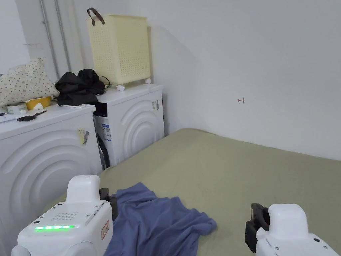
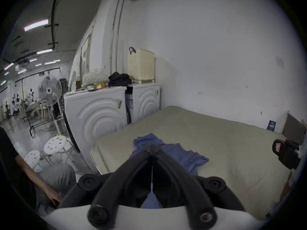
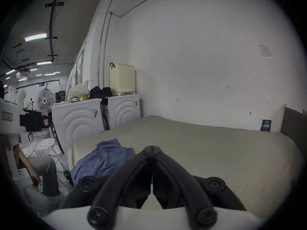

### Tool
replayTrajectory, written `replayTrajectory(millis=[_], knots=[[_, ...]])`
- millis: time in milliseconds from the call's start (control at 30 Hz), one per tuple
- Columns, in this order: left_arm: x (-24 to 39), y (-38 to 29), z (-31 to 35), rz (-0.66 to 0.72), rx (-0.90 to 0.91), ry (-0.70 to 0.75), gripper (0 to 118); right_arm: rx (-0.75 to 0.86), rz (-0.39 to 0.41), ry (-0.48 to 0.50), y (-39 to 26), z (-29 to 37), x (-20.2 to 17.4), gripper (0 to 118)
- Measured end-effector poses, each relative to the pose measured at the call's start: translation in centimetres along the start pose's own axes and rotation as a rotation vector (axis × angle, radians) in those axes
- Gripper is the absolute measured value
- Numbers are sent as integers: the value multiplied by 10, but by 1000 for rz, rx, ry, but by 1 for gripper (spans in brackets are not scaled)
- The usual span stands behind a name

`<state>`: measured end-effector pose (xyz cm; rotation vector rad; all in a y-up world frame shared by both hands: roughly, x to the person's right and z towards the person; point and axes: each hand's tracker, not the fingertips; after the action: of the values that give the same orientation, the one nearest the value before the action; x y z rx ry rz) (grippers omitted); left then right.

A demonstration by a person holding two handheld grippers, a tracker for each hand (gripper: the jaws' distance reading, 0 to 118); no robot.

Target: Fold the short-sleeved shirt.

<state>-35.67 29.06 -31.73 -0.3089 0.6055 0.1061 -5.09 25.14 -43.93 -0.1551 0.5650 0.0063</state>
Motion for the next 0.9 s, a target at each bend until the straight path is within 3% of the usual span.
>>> replayTrajectory(millis=[300, 600, 633, 667, 700, 733, 767, 900], knots=[[15, -28, -86, -10, -208, -59, 0, -74, -3, 13, -24, -16, -3, 2], [57, -94, -228, -102, -602, -221, 1, -220, 23, -10, -70, -20, 12, 2], [61, -99, -239, -105, -637, -221, 11, -237, 24, -12, -75, -22, 15, 2], [65, -105, -249, -106, -667, -232, 30, -251, 26, -14, -80, -24, 17, 2], [68, -112, -257, -107, -700, -243, 73, -269, 29, -21, -84, -26, 18, 2], [70, -119, -265, -103, -733, -234, 102, -279, 26, -22, -87, -27, 20, 2], [72, -125, -271, -98, -747, -222, 118, -292, 24, -18, -91, -28, 22, 2], [80, -142, -283, -141, -766, -213, 118, -323, 36, -15, -100, -25, 22, 2]])
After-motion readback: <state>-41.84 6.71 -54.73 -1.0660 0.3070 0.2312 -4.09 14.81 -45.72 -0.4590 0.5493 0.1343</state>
